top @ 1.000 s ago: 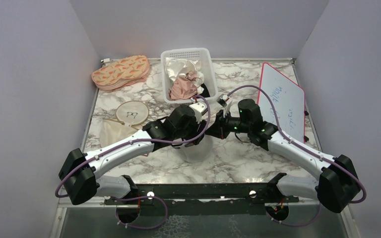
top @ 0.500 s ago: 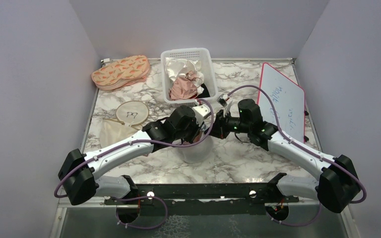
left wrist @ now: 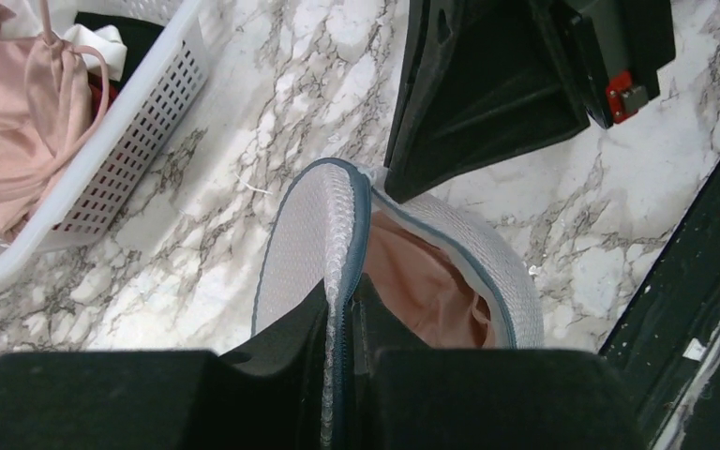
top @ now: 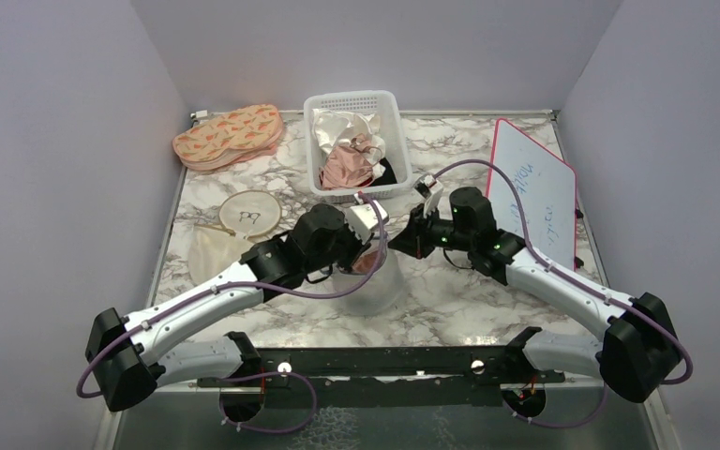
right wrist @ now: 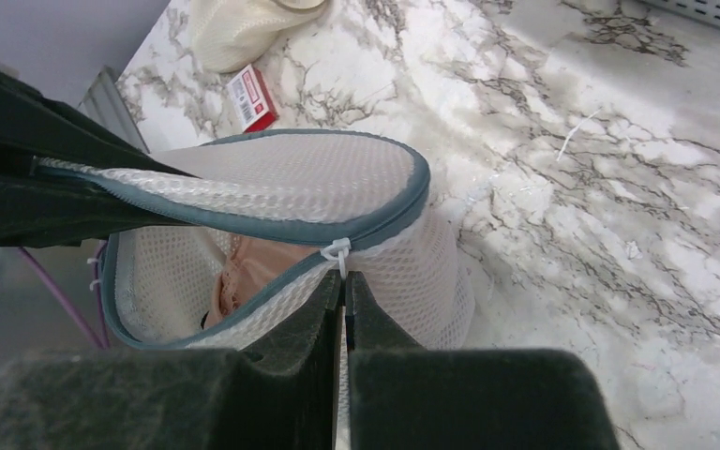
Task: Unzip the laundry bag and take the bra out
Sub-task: Unzip the laundry bag at the center of the board.
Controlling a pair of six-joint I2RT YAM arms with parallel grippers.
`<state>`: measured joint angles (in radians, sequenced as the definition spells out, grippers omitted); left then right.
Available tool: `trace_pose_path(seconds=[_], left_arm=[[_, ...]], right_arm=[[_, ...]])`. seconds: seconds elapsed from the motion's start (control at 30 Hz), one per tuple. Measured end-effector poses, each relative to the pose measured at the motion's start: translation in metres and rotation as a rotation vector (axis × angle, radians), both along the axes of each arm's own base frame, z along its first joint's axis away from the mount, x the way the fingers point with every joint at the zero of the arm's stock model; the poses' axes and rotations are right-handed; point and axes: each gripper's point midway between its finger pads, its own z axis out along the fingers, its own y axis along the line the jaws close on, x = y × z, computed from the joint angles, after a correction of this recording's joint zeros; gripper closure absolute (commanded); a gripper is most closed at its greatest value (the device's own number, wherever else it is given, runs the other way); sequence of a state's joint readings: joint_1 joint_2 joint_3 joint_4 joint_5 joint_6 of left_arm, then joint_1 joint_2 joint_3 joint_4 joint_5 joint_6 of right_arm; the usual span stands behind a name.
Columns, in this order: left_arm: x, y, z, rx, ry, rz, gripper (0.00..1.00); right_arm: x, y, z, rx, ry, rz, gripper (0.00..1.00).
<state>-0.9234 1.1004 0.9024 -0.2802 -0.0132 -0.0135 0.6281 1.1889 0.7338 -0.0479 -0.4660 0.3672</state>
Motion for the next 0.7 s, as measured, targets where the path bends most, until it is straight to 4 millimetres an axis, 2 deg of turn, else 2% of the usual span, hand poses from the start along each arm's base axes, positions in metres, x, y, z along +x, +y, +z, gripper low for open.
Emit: trace_pose_path(seconds=[0.13, 0.3, 0.5, 0.63, 0.7], left_arm=[[0.0, 0.004, 0.004, -0.014, -0.069, -0.023, 1.0], [0.003, 0.007, 0.021, -0.082, -0.194, -0.035, 1.0], [0.009, 0.003, 0.031, -0.119, -0.254, -0.029, 1.0], [0.011, 0.001, 0.029, -0.141, -0.231, -0.004, 1.0], [0.01, 0.002, 0.024, -0.149, -0.204, 0.013, 0.91]], right_arm=[[0.014, -0.007, -0.002, -0.003, 0.0, -0.058, 0.99], [0.032, -0.017, -0.013, -0.011, 0.028, -0.112, 0.99], [0.035, -0.013, -0.004, 0.011, 0.002, -0.091, 0.99], [0.03, -0.01, 0.0, 0.022, -0.016, -0.037, 0.99], [0.027, -0.009, 0.001, 0.027, -0.019, -0.014, 0.99]])
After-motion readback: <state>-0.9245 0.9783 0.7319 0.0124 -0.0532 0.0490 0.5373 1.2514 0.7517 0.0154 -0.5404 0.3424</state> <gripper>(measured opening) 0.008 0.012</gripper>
